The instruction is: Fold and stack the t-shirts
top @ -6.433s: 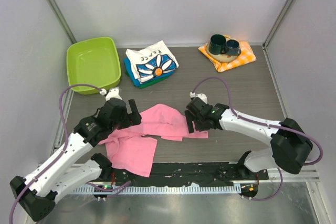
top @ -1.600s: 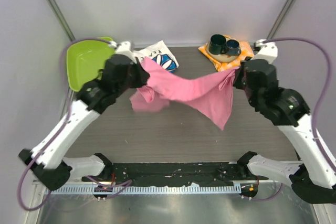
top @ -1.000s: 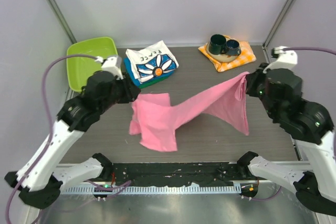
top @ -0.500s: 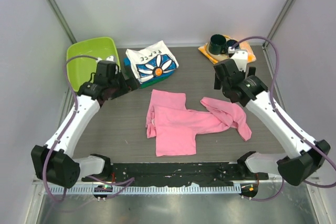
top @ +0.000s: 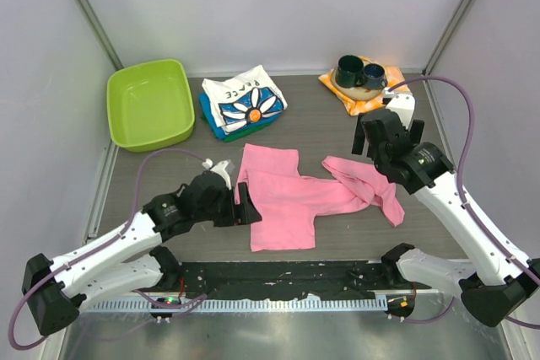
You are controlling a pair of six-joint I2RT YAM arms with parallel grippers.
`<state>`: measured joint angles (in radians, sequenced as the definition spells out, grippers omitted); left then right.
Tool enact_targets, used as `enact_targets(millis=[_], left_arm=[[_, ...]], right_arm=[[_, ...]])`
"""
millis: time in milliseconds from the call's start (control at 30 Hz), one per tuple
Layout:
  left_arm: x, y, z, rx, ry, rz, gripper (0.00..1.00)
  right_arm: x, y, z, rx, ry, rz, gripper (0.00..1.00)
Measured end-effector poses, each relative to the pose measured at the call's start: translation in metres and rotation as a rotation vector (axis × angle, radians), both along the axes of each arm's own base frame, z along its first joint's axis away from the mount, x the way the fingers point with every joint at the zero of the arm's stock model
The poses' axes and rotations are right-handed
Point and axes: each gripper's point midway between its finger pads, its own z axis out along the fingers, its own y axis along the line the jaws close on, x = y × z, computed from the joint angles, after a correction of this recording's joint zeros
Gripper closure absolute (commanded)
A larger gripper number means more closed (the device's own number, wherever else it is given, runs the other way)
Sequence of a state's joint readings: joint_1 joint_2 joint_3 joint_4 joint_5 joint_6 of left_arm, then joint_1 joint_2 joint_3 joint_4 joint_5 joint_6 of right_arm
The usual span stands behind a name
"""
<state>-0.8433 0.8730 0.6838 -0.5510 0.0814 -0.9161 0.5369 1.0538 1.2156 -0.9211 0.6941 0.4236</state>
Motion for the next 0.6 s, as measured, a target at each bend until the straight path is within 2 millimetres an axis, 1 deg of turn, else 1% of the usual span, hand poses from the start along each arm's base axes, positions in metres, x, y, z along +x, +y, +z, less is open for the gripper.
enact_targets(millis=[100,167,233,300,333,433,500,600], left_arm=[[-0.016,0.003,-0.029,0.046,0.063,0.007,0.26],[-0.022,0.005,-0.046,0.098,0.095,0.008,0.26],[-0.025,0.004,-0.06,0.154,0.114,0.001,0.26],[-0.028,0.005,-0.077,0.229,0.138,-0.008,0.26],[-0.03,0.006,-0.089,0.278,0.153,-0.013,0.26],[-0.033,0.012,-0.112,0.376,0.177,-0.018,0.26],[-0.033,0.012,-0.118,0.401,0.181,-0.017,0.27],[-0.027,0.002,-0.117,0.388,0.164,-0.017,0.27]], right_arm=[[0.0,0.001,0.0,0.007,0.002,0.005,0.0],[0.0,0.003,-0.001,0.015,0.004,0.009,0.0],[0.0,0.004,-0.002,0.022,0.006,0.012,0.0],[0.0,0.005,-0.003,0.03,0.008,0.013,0.0],[-0.001,0.006,-0.005,0.032,0.011,0.013,0.0],[-0.002,0.006,-0.009,0.034,0.018,0.017,0.0],[-0.003,0.006,-0.01,0.037,0.018,0.02,0.0],[-0.004,0.007,-0.01,0.039,0.018,0.023,0.0]])
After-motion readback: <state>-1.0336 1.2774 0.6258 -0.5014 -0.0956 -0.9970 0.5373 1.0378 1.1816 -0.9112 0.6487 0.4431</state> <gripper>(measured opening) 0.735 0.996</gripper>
